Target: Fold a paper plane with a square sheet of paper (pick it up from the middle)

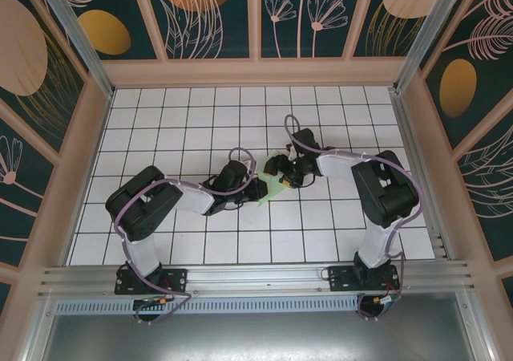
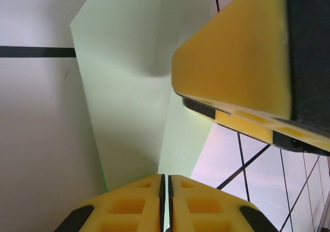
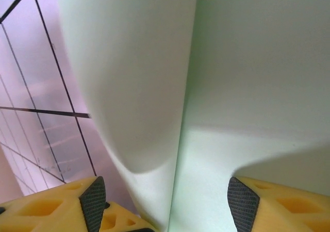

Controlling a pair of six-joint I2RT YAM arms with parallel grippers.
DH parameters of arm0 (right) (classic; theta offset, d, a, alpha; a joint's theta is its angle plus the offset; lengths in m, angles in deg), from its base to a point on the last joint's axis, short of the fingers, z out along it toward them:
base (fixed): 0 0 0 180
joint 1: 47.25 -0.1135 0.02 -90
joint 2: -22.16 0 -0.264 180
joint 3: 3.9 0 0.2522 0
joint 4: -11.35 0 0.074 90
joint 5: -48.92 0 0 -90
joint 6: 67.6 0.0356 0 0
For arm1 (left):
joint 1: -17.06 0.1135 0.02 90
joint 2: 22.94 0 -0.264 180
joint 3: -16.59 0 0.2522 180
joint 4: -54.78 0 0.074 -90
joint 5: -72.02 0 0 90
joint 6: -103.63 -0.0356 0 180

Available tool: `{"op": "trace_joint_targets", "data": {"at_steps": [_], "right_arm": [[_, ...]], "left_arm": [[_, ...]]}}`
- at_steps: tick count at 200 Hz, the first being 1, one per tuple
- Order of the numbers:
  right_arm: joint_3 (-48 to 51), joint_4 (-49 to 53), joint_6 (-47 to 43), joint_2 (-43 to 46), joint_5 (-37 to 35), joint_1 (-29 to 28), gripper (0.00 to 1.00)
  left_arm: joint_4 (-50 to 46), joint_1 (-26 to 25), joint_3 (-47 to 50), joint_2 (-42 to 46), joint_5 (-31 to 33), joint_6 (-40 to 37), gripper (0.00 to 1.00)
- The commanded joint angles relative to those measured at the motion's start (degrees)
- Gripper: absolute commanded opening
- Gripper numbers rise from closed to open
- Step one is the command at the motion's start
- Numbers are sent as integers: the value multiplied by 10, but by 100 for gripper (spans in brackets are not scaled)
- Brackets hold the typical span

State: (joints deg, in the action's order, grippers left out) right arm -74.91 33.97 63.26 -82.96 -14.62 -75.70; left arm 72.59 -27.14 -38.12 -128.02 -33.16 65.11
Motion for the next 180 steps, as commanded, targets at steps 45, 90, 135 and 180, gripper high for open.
{"op": "trace_joint_targets", "data": {"at_steps": [45,90,135,180], "right_arm": [[-15,166,36,-104,-204,-18,62],[-22,182,48,-123,-213,-20,50],[-23,189,52,-132,-217,-20,44],[-22,190,53,-138,-218,-20,39]], "left_arm": [[1,-2,-7,-2,-5,-8,15],[-2,-1,-4,1,6,-5,15],[-8,-1,-5,4,18,-2,15],[-17,-1,-6,5,25,-3,15]]}}
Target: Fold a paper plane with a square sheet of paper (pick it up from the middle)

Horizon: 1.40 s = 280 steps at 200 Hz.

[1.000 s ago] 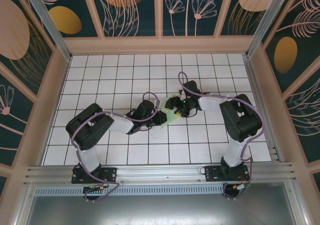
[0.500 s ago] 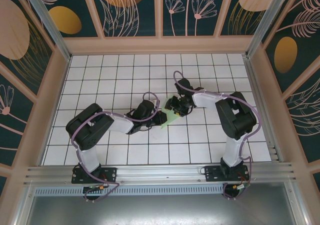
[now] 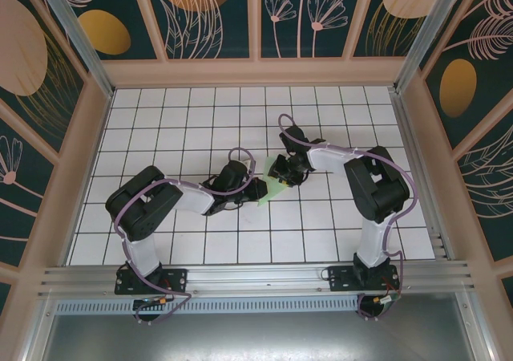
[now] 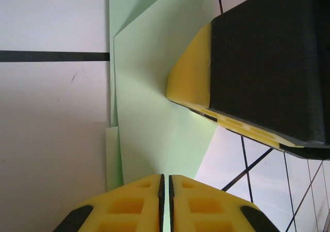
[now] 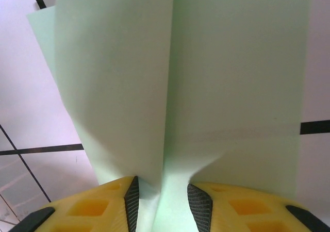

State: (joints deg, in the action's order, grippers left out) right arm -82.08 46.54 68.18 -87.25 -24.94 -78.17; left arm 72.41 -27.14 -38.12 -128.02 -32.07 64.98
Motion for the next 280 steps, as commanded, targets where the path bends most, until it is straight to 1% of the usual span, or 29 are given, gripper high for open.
{"op": "trace_joint_targets", "data": {"at_steps": [1,27,59,116,200,280], "right_arm": [[49,64,4,-96,-115,5,39],[48,64,1,-100,-113,4,39],[48,63,-2,-106,-114,3,43],[50,63,-3,-121,-117,2,46],[55,61,-1,-136,-120,1,44],[50,64,0,-148,-118,-1,44]], "left_arm": [[-15,-1,-6,4,14,-2,15],[-20,-2,-8,2,16,-2,15],[-24,-2,-9,2,19,-2,15],[-32,-1,-10,4,28,-3,14],[-40,-1,-14,-7,27,-2,14],[-89,-1,-24,-20,38,0,12]]}}
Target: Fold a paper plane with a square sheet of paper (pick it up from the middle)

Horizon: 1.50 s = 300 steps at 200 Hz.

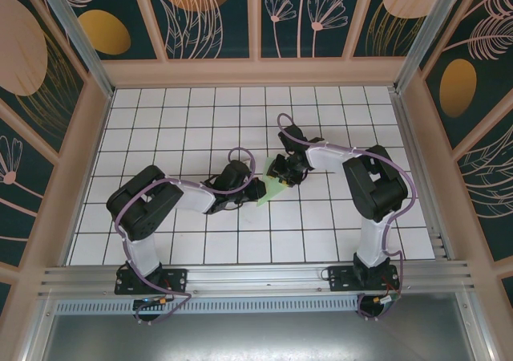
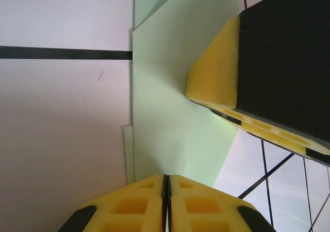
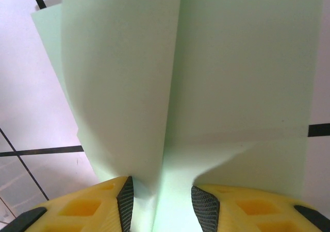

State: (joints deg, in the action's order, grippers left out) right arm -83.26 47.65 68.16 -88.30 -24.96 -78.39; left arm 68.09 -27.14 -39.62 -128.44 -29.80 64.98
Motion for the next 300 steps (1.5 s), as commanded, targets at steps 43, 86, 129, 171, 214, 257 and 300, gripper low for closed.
{"op": "trace_joint_targets", "data": {"at_steps": [43,86,129,171,214,257,300], "right_arm": [[59,55,-3,-132,-112,1,44],[39,56,-36,-67,-80,4,44],[-23,54,-82,14,-18,34,46],[-18,-20,-149,88,64,69,46],[45,-98,-181,113,133,66,20],[70,-129,-187,83,155,45,0],[75,-140,-192,61,167,26,0]], "left_arm": [[-90,-1,-22,-30,12,-3,8],[-149,-1,-30,-49,0,-6,2],[-175,-1,-31,-60,-10,-15,0],[-193,-2,-37,-63,-12,-26,0],[-204,-2,-42,-61,-14,-40,0],[-210,-1,-43,-60,-14,-42,0],[-215,-1,-44,-60,-15,-45,0]]}}
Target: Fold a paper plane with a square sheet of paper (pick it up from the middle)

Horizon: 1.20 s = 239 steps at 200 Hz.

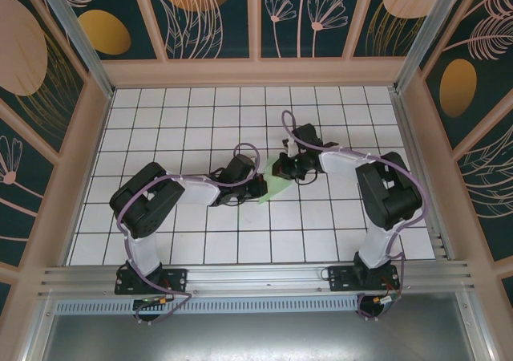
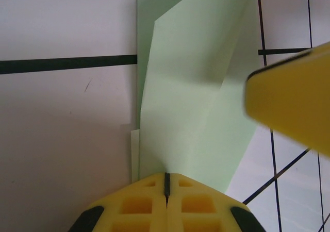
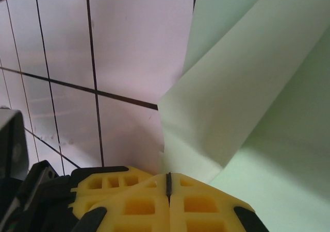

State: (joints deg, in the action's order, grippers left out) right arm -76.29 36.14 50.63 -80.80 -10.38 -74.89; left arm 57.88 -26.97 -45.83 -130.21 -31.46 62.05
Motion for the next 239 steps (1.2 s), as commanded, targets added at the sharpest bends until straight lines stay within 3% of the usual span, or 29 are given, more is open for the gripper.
{"op": "trace_joint_targets", "data": {"at_steps": [1,70,168,205,239], "right_arm": [[5,-25,-17,-15,21,-9,0],[-1,1,-70,-60,-13,-10,0],[-35,-23,-104,-60,-32,87,0],[26,-90,-76,13,14,82,0],[70,-124,-45,38,33,42,0]], "left_arm": [[-113,-3,18,-43,1,-16,0],[-126,-3,19,-41,1,-21,0],[-136,-3,44,-34,-14,-33,0],[-135,-3,43,-29,-10,-33,0],[-141,-3,47,-16,-8,-52,0]]}}
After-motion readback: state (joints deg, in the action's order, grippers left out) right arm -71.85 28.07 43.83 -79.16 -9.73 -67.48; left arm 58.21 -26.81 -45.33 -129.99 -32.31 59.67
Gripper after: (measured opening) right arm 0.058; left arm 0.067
